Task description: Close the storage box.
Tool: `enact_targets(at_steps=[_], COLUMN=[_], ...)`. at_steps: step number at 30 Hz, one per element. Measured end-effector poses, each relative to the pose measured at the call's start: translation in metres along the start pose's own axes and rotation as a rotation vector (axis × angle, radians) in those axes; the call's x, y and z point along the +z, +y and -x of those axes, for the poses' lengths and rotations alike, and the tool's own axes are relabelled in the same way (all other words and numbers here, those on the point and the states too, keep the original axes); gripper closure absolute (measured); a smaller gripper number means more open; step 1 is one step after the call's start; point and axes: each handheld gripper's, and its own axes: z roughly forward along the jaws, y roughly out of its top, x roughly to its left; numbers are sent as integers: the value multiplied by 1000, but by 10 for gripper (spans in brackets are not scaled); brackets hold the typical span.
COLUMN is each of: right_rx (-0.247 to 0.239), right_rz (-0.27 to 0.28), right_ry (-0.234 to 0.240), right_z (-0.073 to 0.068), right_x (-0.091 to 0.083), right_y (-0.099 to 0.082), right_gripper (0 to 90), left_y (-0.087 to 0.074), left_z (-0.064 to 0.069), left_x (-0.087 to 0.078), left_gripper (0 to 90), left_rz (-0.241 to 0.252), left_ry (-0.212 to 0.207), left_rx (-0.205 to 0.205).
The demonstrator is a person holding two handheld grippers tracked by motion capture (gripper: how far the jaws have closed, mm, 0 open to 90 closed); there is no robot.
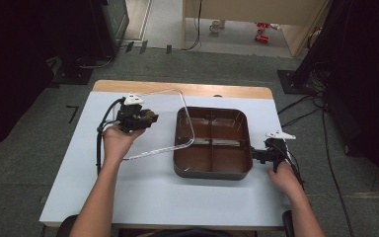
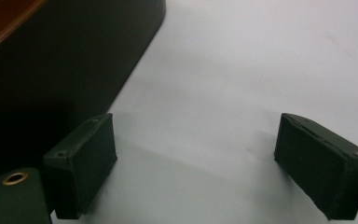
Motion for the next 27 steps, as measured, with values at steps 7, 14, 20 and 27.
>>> enact_targets(at_steps=[7,14,20,27], right_rx=[-1,-2,-3,-2], right_rz=[0,0,1,0], right_ry=[0,0,0,0], right_z=[0,0,0,0], right_x=[0,0,0,0], right_y=[0,0,0,0], right_gripper=[121,122,121,122], left_y=[7,18,23,29], left_z=[18,37,55,72], left_x=[11,26,43,56], left_gripper=[595,595,595,596], left_rz=[-9,-15,-36,-45], left_ry=[-27,-66,-109,-132], left_rx=[37,59,71,83])
